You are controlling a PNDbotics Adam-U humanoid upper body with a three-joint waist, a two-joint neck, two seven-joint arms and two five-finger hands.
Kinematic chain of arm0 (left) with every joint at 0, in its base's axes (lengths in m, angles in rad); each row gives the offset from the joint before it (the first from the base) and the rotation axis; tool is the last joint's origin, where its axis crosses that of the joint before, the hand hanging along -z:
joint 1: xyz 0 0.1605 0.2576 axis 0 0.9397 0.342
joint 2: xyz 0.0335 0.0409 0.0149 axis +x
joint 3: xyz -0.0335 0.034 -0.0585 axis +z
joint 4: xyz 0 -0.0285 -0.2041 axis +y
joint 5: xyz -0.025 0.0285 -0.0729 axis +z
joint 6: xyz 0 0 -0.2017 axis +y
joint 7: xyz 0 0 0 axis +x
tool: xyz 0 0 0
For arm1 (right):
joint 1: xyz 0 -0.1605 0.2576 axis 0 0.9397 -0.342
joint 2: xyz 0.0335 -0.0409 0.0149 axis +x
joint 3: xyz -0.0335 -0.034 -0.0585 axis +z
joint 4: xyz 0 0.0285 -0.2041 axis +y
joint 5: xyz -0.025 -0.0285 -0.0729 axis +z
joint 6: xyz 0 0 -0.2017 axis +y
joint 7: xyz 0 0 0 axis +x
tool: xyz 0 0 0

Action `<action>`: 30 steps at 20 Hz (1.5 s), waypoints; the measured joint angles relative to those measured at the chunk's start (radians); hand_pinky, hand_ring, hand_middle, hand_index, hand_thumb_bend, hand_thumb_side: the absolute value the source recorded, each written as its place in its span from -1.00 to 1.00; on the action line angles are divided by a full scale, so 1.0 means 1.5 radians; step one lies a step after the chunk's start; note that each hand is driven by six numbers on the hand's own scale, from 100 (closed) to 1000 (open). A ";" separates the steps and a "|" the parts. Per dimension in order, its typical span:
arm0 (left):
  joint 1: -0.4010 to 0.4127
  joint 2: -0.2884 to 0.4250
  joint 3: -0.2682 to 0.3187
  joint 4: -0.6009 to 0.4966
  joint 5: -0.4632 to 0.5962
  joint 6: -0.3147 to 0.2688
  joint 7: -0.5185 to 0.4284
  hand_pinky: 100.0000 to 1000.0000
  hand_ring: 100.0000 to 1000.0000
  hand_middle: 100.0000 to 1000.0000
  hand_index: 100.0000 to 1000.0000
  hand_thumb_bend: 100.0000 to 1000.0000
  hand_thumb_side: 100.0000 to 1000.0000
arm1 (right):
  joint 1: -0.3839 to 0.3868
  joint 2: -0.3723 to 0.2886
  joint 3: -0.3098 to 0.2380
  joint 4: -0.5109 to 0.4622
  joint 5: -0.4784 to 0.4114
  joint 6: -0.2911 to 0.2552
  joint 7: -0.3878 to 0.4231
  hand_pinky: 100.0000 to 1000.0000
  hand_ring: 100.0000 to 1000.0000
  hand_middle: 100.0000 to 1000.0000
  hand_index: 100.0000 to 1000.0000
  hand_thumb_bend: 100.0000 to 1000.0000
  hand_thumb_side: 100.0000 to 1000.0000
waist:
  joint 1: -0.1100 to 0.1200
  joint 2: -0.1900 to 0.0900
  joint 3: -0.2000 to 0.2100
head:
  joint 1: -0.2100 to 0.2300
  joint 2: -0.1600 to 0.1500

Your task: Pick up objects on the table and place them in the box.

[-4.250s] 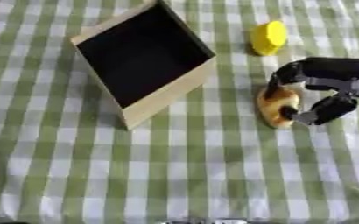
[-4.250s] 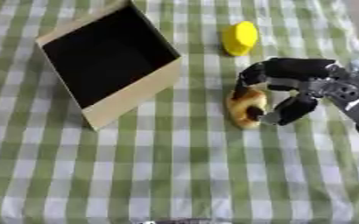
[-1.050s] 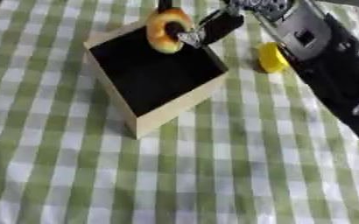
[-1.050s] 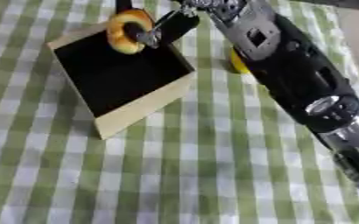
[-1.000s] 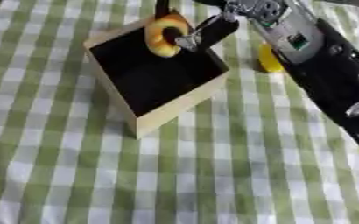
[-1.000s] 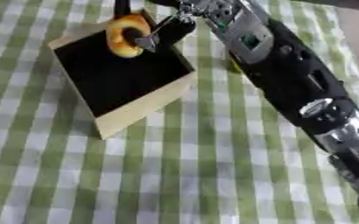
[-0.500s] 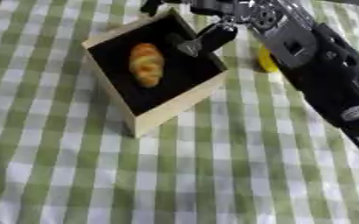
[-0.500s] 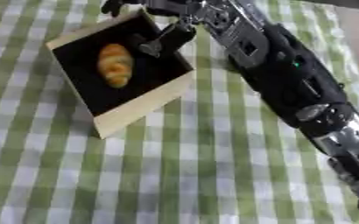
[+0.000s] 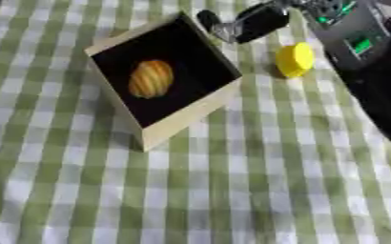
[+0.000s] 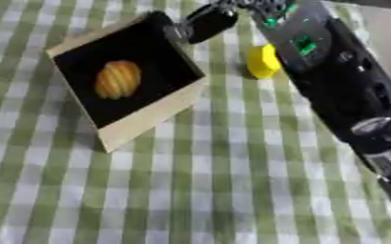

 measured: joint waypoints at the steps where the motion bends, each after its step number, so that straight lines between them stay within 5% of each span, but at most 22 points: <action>1: 0.003 0.001 0.001 0.000 -0.002 0.000 0.002 0.47 0.44 0.52 0.68 -1.00 0.27 | 0.019 -0.017 -0.012 -0.010 -0.009 0.008 -0.006 0.76 0.68 0.35 0.77 -1.00 -1.00 | 0.002 -0.001 -0.003 | 0.004 0.001; 6: 0.013 0.005 0.004 0.000 -0.010 0.002 0.008 0.47 0.44 0.53 0.68 -1.00 0.26 | 0.105 -0.078 -0.056 -0.036 -0.025 0.034 -0.037 0.76 0.70 0.40 0.79 -1.00 -1.00 | 0.010 -0.001 -0.022 | 0.020 0.004; 13: 0.014 0.005 0.005 0.000 -0.014 0.005 0.011 0.47 0.44 0.53 0.68 -1.00 0.26 | 0.180 -0.097 -0.070 -0.007 0.027 0.028 -0.050 0.79 0.76 0.48 0.82 -1.00 -1.00 | 0.016 -0.001 -0.028 | 0.024 0.004; 30: 0.015 0.005 0.007 0.000 -0.028 0.007 0.011 0.48 0.44 0.55 0.68 -1.00 0.28 | 0.166 -0.097 -0.085 0.130 0.142 -0.007 -0.068 0.82 0.80 0.53 0.85 -0.61 -1.00 | 0.025 0.042 -0.025 | 0.024 -0.022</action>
